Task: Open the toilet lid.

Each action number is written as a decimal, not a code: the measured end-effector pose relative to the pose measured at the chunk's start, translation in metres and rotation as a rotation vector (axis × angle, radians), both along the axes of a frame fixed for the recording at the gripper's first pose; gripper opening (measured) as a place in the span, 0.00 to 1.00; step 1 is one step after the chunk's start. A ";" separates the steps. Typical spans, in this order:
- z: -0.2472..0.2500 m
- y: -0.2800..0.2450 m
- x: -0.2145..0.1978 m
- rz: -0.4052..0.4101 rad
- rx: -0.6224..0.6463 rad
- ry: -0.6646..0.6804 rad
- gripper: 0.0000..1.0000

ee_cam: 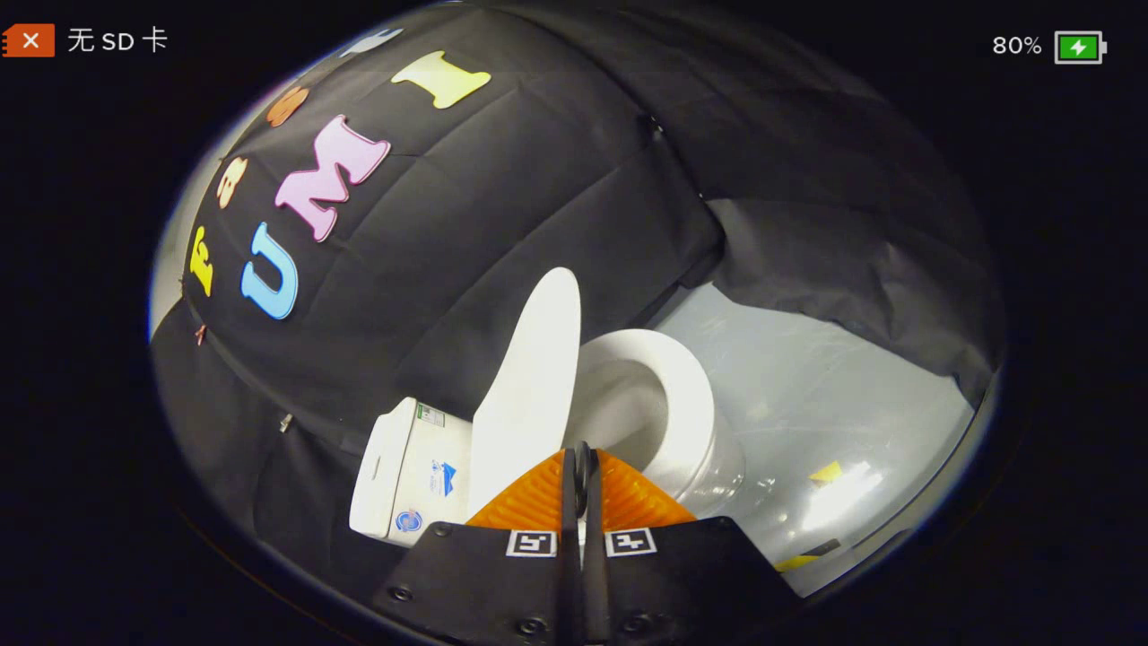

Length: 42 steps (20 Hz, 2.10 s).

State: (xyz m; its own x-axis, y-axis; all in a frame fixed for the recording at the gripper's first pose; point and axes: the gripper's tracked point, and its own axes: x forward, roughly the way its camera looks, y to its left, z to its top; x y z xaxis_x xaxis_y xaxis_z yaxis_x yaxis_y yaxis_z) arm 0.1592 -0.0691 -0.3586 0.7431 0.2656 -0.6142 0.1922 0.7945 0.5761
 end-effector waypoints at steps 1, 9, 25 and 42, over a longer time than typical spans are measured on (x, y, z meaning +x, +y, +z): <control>0.012 0.008 0.001 0.006 -0.025 -0.013 0.05; 0.082 0.066 0.011 0.022 -0.296 -0.085 0.06; 0.157 0.178 -0.002 0.057 -0.522 -0.216 0.06; 0.194 0.343 -0.019 0.186 -0.715 -0.419 0.06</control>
